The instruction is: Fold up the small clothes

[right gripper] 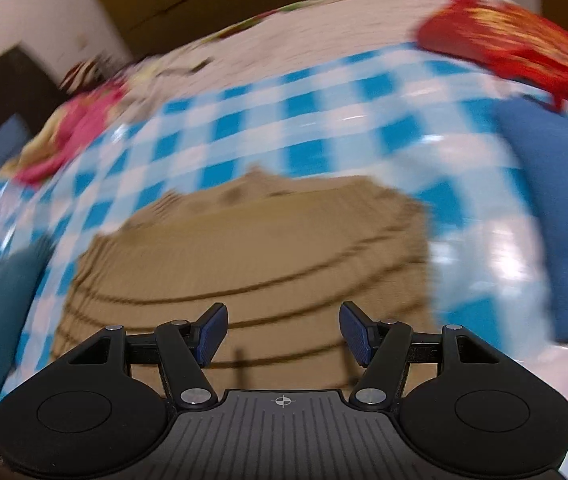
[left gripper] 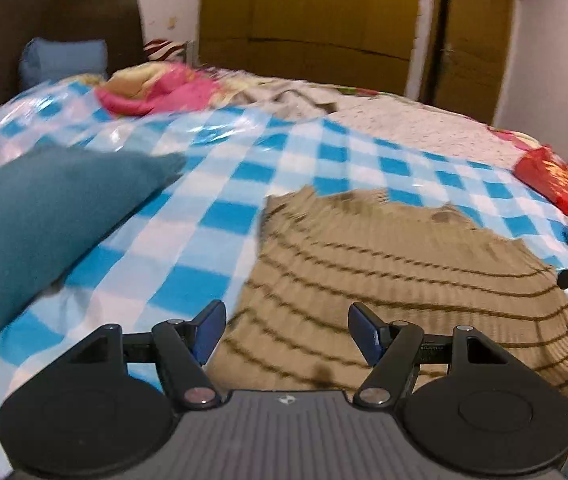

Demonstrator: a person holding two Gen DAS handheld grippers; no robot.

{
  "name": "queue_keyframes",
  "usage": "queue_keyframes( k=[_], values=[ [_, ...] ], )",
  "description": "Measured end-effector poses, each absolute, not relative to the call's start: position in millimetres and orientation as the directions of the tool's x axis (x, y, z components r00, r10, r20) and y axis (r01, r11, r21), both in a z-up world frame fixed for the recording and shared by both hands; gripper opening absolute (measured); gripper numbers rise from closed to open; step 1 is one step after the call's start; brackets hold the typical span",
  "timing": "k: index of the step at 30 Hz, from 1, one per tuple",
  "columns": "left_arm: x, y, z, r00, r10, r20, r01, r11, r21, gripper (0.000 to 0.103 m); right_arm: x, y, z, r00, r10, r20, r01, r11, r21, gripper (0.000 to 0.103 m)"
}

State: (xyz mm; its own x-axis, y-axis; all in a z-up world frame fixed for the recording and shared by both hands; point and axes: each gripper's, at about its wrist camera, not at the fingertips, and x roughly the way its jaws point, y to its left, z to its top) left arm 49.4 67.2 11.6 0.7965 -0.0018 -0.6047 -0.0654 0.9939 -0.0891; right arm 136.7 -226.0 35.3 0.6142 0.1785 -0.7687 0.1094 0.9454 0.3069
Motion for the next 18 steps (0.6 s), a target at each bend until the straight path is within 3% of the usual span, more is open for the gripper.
queue_keyframes(
  k=[6,11,18],
  values=[
    [68.6,28.4,15.7,0.799,-0.052,-0.599,0.042,0.999,-0.032,0.078,113.1,-301.2,16.5,0.634,0.144,-0.760,0.244,0.895,0.373,0.064],
    [88.8,1.8,4.2,0.784,-0.052,-0.619,0.096,0.995,0.037,0.078,112.7,-324.8,-16.1,0.621,0.297,-0.725,0.240,0.808,0.537,0.064],
    [103.6,-15.7,-8.4,0.772,-0.054,-0.634,0.121,0.991,0.063,0.078,138.8,-337.9,-42.0,0.608,0.429,-0.668,0.194,0.735,0.649,0.064]
  ],
)
